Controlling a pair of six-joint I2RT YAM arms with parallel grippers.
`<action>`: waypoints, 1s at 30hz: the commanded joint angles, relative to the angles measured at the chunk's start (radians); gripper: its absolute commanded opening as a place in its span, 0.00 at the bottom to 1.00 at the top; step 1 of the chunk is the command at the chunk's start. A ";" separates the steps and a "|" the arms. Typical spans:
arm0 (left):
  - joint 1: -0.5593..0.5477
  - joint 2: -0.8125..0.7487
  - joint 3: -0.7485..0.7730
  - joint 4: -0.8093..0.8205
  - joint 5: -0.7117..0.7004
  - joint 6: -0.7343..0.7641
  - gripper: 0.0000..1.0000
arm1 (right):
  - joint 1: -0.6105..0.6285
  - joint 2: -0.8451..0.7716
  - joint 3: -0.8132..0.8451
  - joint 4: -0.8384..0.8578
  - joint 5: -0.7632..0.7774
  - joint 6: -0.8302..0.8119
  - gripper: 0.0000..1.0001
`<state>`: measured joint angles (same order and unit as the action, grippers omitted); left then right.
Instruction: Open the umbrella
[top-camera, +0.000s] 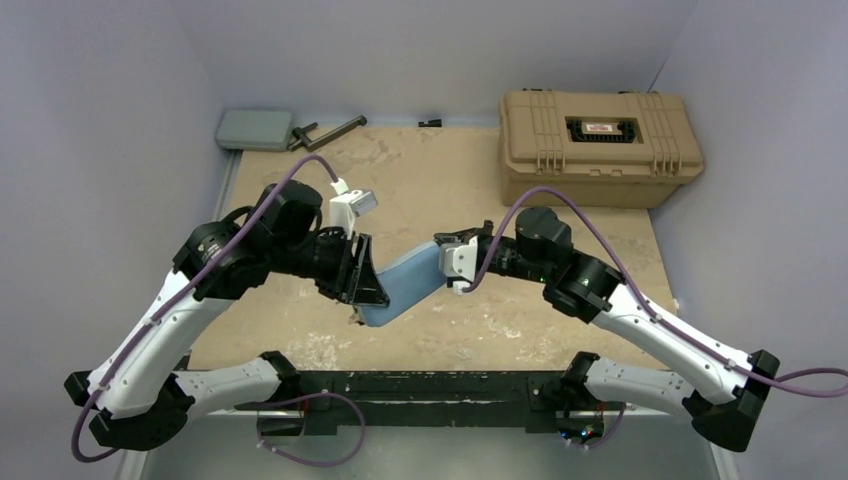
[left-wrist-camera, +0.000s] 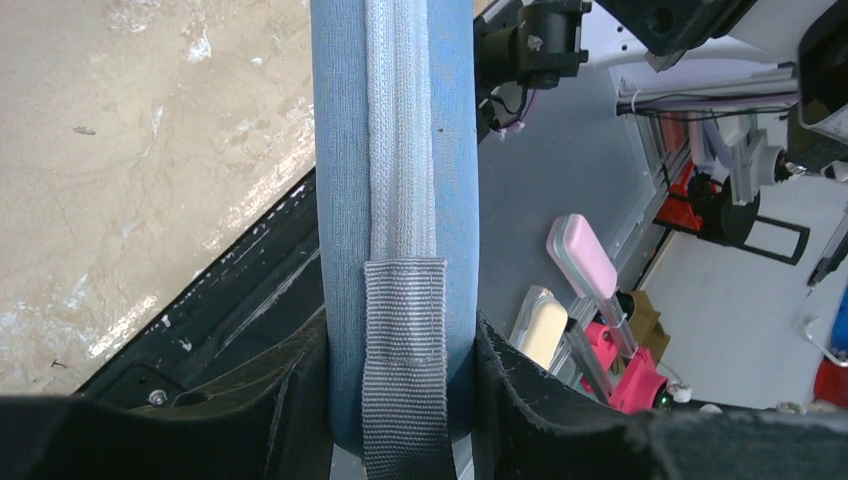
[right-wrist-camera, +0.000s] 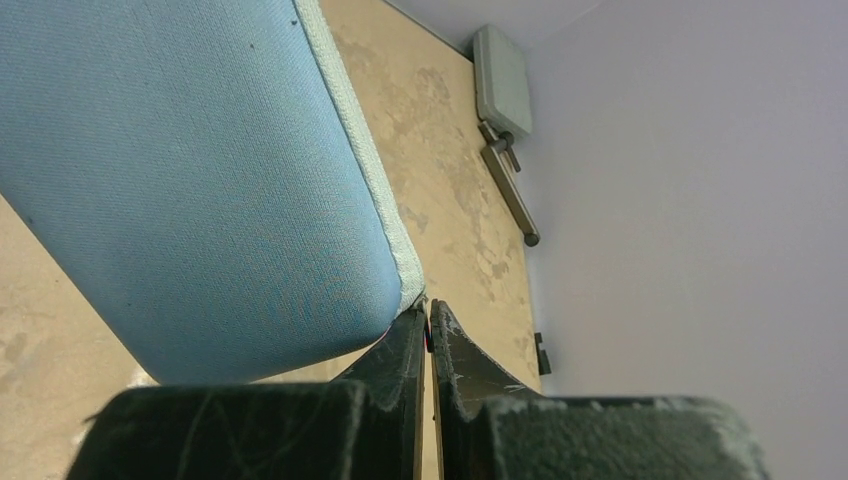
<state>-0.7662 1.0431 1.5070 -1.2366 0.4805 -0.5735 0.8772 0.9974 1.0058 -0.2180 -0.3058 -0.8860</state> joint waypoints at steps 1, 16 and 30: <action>-0.035 0.019 -0.024 -0.093 0.166 0.050 0.00 | -0.004 -0.046 0.018 0.144 0.080 -0.058 0.00; -0.156 0.135 0.034 -0.164 0.072 0.130 0.00 | -0.009 -0.053 0.019 0.122 0.007 0.057 0.00; -0.025 0.093 -0.206 0.376 0.049 0.052 0.91 | -0.009 -0.066 -0.060 0.184 0.081 0.254 0.00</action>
<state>-0.8085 1.1557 1.3197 -1.0729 0.4911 -0.5064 0.8707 0.9363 0.9310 -0.1482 -0.2672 -0.7021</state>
